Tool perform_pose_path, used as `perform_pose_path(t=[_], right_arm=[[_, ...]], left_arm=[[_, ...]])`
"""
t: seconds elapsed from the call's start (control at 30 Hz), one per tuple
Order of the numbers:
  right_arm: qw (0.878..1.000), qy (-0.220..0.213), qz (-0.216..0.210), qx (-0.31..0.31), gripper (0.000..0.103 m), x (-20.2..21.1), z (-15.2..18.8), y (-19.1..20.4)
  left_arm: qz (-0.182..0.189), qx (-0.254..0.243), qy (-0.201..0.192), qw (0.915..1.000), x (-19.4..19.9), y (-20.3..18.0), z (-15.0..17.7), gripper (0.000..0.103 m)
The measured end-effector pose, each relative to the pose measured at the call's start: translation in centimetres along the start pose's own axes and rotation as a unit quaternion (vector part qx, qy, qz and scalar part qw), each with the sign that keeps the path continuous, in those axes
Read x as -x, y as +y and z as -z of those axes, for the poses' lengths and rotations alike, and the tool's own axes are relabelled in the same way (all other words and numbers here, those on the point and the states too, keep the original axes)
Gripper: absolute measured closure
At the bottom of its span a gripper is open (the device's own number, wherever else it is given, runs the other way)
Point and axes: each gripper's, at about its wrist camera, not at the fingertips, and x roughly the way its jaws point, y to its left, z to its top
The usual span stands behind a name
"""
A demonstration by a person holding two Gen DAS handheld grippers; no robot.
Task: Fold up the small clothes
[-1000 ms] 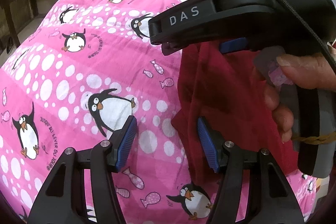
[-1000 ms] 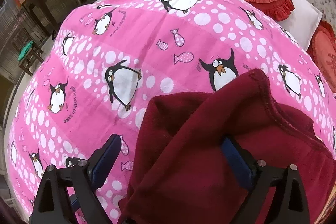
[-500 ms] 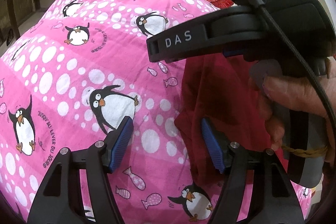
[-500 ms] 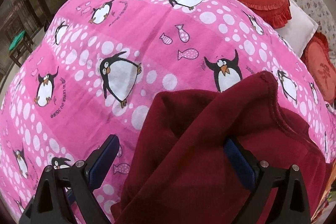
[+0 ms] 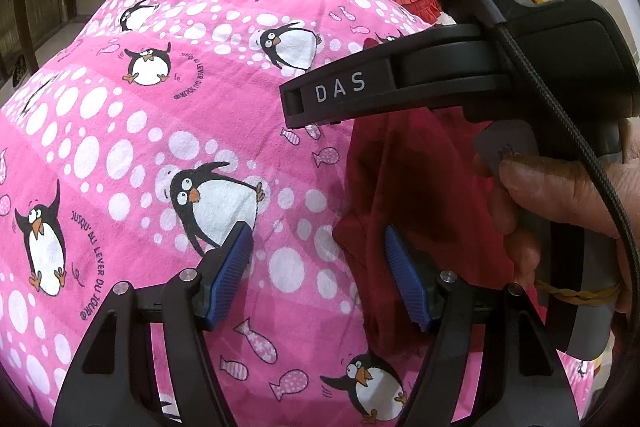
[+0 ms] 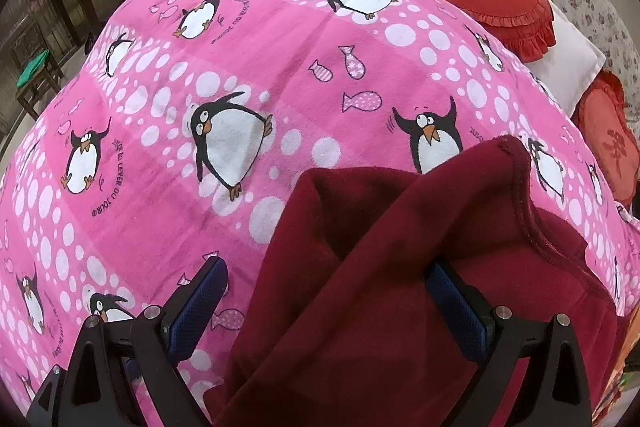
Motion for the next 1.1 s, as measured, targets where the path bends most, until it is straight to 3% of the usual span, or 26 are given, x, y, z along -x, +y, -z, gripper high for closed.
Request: perform_pose_path(t=[0.1, 0.2, 0.27, 0.4, 0.57, 0.7, 0.9, 1.03, 1.1], right_arm=[[1.000, -0.002, 0.005, 0.007, 0.008, 0.1, 0.1, 0.1], [0.999, -0.011, 0.023, 0.020, 0.031, 0.5, 0.6, -0.2], [0.999, -0.024, 0.013, 0.031, 0.046, 1.3, 1.2, -1.0], [0.997, -0.040, -0.065, 0.010, 0.081, 3.3, 2.5, -4.0], [0.983, -0.067, -0.162, -0.060, 0.086, 5.2, 4.1, -8.0], [0.968, -0.074, -0.216, -0.101, 0.087, 5.4, 4.7, -9.7], [0.955, -0.073, -0.257, -0.130, 0.087, 4.4, 4.8, -10.8], [0.947, -0.068, -0.277, -0.148, 0.087, 3.7, 4.9, -11.5], [0.945, -0.067, -0.282, -0.153, 0.087, 3.6, 5.1, -12.0]], left_arm=[[0.000, 0.000, 0.000, 1.0000, 0.0, 0.0, 0.0, 0.034], [0.000, 0.000, 0.000, 1.0000, 0.0, 0.0, 0.0, 0.034], [0.003, -0.002, -0.001, 1.0000, 0.1, 0.0, -0.1, 0.034], [0.038, -0.009, -0.011, 0.9992, 0.9, -0.1, -0.9, 0.031], [0.075, -0.046, -0.014, 0.9960, 1.1, -1.5, -1.6, 0.031], [0.095, -0.070, -0.013, 0.9929, 0.8, -2.5, -2.2, 0.031], [0.145, -0.061, 0.013, 0.9874, -1.9, -2.6, -3.2, 0.025], [0.157, -0.066, 0.044, 0.9843, -3.5, -3.4, -3.3, 0.025], [0.161, -0.075, 0.040, 0.9832, -3.3, -3.8, -3.1, 0.036]])
